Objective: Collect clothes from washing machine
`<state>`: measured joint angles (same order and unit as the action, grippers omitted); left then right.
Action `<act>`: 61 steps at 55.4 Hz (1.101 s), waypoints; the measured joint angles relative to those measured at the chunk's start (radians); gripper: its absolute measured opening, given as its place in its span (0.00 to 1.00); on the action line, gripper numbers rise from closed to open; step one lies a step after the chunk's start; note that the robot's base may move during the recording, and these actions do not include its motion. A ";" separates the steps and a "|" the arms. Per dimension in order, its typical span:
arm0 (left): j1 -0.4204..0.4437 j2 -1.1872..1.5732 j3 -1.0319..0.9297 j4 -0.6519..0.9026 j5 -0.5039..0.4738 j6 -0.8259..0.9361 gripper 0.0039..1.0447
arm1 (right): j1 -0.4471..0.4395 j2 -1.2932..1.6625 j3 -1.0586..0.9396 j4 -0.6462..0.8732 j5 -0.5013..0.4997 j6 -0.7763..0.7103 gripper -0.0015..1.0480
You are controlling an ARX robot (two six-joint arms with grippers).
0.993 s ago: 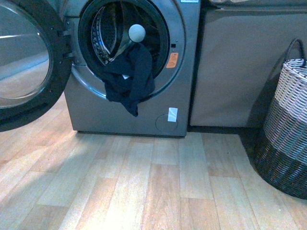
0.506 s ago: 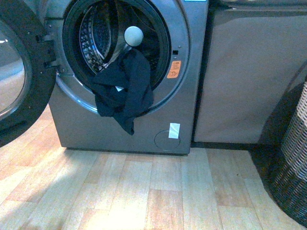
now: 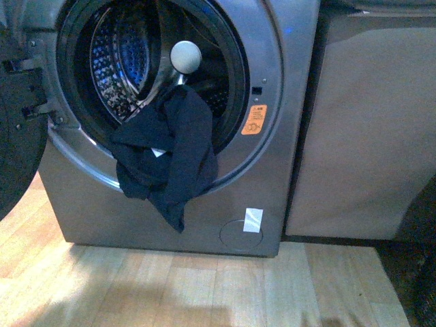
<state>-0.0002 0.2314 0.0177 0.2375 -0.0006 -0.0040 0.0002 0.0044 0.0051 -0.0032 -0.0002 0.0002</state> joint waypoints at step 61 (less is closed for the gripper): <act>-0.127 1.206 0.582 0.249 0.496 -0.192 0.94 | 0.000 0.000 0.000 0.000 -0.001 0.000 0.93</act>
<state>-0.1272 1.4376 0.5995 0.4870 0.4950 -0.1963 0.0002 0.0044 0.0051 -0.0032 -0.0010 0.0002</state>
